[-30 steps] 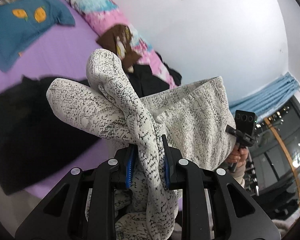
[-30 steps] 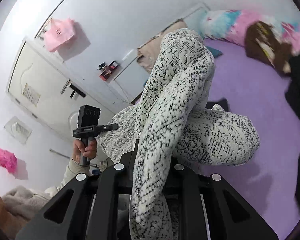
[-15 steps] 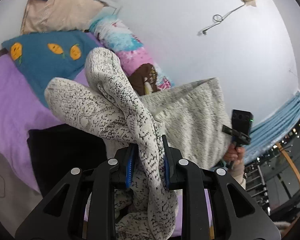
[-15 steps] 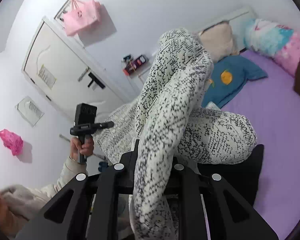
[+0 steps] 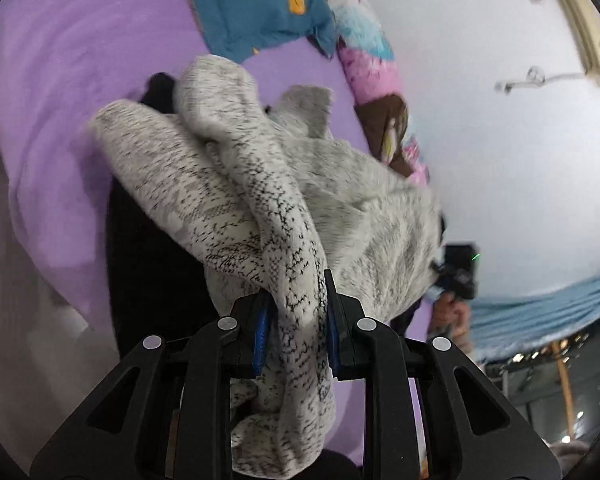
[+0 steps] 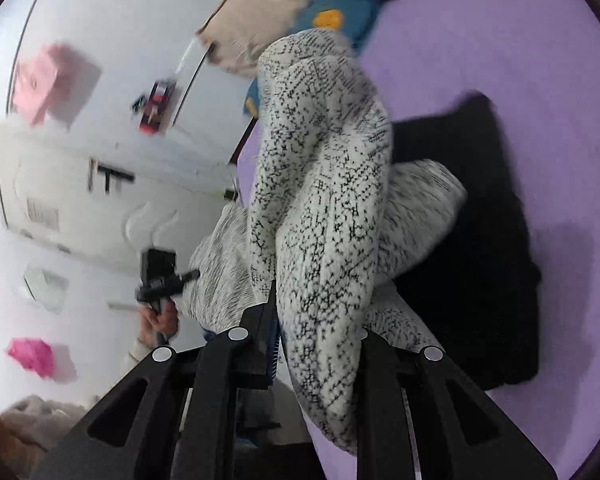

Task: Fold large clothes
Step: 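Lift the folded jacket with both grippers and carry it across the bed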

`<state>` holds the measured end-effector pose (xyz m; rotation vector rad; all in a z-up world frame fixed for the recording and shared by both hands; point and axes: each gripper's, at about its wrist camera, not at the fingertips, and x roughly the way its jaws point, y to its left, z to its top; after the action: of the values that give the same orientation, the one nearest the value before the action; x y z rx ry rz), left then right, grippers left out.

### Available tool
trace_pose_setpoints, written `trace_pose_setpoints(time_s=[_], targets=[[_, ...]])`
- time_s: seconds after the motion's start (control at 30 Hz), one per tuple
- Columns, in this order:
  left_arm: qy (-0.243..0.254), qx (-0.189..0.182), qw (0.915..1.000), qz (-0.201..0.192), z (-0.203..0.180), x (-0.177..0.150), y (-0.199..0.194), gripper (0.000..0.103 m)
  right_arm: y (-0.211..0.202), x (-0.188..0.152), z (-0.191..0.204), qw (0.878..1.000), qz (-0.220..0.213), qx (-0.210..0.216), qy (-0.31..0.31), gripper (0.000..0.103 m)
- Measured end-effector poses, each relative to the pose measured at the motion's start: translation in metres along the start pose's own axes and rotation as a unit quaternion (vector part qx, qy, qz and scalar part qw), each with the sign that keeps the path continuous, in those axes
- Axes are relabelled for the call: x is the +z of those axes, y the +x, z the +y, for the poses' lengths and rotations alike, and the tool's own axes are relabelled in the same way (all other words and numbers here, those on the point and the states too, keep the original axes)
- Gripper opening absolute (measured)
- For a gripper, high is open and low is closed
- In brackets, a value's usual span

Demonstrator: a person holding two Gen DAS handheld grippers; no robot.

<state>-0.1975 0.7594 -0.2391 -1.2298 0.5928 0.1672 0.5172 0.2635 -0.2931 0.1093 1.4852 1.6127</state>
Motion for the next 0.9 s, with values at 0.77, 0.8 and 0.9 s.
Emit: trace_pose_setpoints(time_s=[0.77, 0.8, 0.9], targets=[[-0.020, 0.059, 0.9979, -0.017, 0.083, -0.033, 0.024, 0.021, 0.026, 0.003, -0.058, 0.998, -0.009, 0.006, 0.064, 0.019], [-0.023, 0.065, 0.9975, -0.016, 0.085, -0.033, 0.027, 0.021, 0.029, 0.002, -0.058, 0.998, -0.009, 0.000, 0.064, 0.019], [-0.019, 0.085, 0.9961, -0.015, 0.088, -0.032, 0.037, 0.021, 0.038, 0.002, -0.061, 0.997, -0.008, -0.016, 0.079, 0.020]])
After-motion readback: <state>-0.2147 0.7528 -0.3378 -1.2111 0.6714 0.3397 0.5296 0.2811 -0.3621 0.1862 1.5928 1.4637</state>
